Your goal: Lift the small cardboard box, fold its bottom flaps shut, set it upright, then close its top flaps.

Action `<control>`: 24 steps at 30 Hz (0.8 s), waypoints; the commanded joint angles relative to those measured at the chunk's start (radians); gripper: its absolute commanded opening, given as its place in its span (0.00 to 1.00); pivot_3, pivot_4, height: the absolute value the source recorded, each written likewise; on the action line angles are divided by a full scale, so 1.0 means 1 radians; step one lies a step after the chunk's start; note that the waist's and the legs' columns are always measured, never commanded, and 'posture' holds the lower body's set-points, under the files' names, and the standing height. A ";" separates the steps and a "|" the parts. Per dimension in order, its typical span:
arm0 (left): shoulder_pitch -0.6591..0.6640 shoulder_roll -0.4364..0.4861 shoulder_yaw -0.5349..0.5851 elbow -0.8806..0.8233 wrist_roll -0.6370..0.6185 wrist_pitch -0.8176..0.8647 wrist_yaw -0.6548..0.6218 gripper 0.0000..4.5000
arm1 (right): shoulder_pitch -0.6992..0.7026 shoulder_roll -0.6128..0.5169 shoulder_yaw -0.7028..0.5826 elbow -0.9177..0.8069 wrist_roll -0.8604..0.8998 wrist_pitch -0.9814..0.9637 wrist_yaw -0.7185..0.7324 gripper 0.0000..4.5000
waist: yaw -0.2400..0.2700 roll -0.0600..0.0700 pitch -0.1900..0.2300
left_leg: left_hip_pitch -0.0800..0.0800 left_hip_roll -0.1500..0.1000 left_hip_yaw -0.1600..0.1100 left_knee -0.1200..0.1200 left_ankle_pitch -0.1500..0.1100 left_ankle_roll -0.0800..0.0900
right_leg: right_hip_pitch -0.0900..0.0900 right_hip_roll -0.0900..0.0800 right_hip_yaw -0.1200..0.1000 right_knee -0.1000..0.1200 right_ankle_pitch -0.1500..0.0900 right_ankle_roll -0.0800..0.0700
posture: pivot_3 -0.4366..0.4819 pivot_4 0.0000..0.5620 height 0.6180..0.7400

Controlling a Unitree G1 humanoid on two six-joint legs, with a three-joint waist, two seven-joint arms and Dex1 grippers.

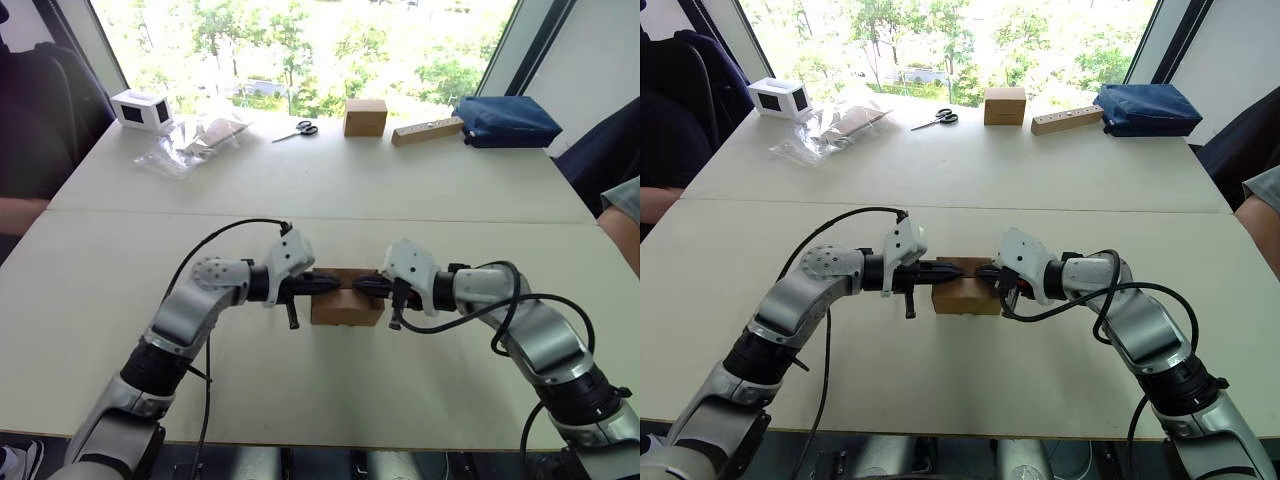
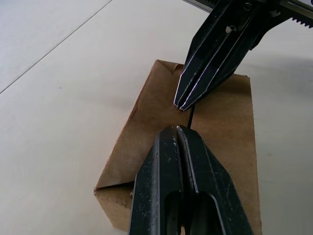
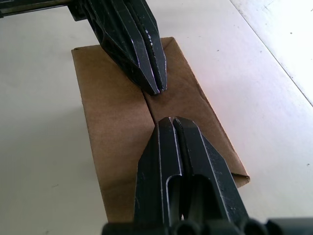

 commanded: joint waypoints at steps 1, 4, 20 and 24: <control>-0.030 -0.014 0.101 -0.024 -0.069 0.036 0.028 0.02 | -0.009 0.029 -0.114 -0.004 0.087 0.010 -0.007 0.00 | 0.000 0.000 0.000 | 0.000 0.000 0.000 0.000 0.000 0.000 | 0.000 0.000 0.000 0.000 0.000 0.000 | 0.48 0.27 1.00; -0.036 -0.015 0.167 -0.052 -0.128 0.104 0.054 0.02 | -0.006 0.065 -0.202 -0.019 0.179 0.039 -0.019 0.00 | 0.000 0.000 0.000 | 0.000 0.000 0.000 0.000 0.000 0.000 | 0.000 0.000 0.000 0.000 0.001 0.001 | 0.48 0.27 1.00; 0.412 0.233 0.583 -0.431 -0.429 0.500 0.198 0.02 | 0.500 -0.046 -0.655 -0.239 0.604 0.335 -0.047 0.00 | 0.001 0.000 0.000 | 0.001 0.000 0.000 -0.005 0.000 -0.002 | 0.002 -0.005 -0.001 -0.007 -0.001 -0.003 | 0.48 0.27 1.00; 0.565 0.307 0.554 -0.477 -0.372 0.394 0.119 0.02 | 0.610 -0.122 -0.634 -0.256 0.594 0.348 -0.001 0.00 | -0.001 0.001 0.000 | 0.002 0.000 0.000 -0.007 0.000 -0.002 | 0.002 -0.004 -0.001 -0.009 -0.001 -0.004 | 0.48 0.27 1.00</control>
